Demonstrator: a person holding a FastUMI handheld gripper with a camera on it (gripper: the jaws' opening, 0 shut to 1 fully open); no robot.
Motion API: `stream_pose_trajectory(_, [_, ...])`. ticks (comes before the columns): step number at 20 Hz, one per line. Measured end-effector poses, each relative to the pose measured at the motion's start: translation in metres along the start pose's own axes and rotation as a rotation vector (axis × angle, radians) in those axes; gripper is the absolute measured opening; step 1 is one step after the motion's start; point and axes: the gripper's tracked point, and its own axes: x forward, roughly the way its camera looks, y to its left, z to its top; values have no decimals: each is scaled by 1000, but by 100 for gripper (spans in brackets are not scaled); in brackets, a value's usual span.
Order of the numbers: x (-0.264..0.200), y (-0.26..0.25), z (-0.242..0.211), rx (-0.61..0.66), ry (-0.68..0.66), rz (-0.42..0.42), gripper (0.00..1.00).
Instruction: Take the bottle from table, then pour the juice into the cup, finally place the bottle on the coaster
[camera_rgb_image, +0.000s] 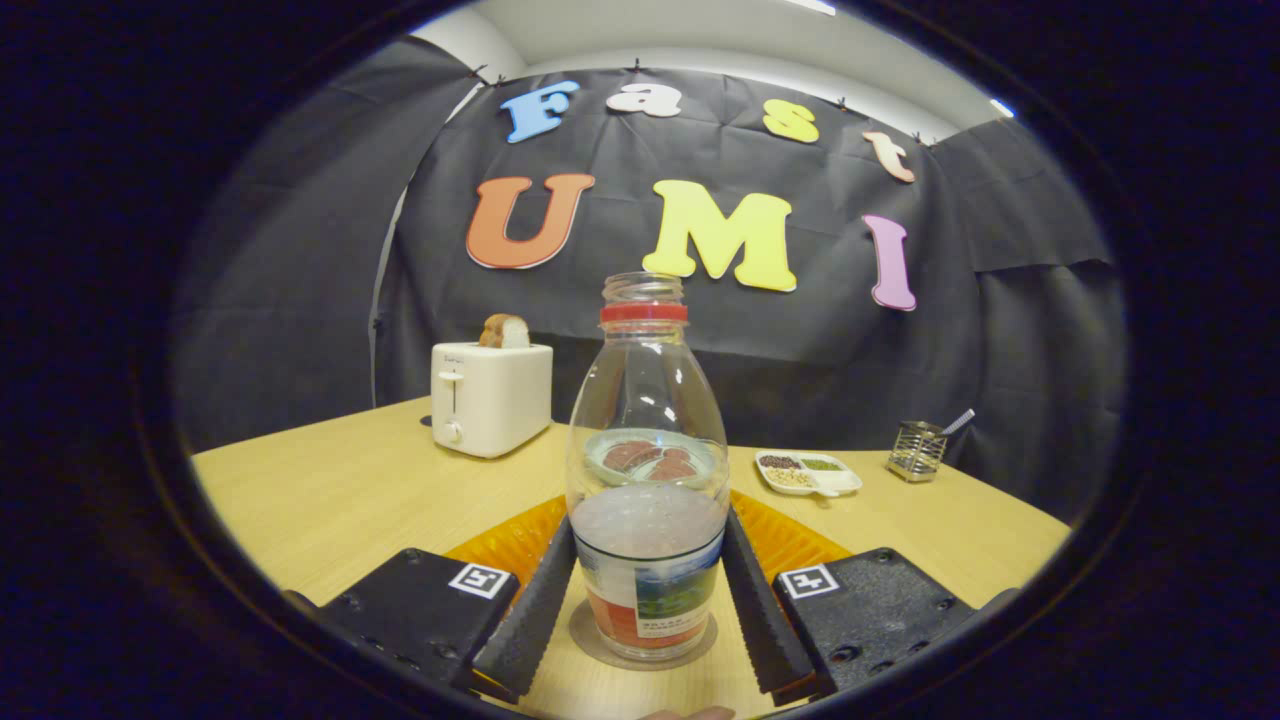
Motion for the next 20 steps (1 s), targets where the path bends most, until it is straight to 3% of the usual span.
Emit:
stream_pose_trajectory(4, [-3, -2, -8, 94, 18, 8, 99])
stream_pose_trajectory(11, [-23, -7, 13, 135, -10, 15, 100])
stream_pose_trajectory(20, [-104, -38, 102, 113, -71, 6, 100])
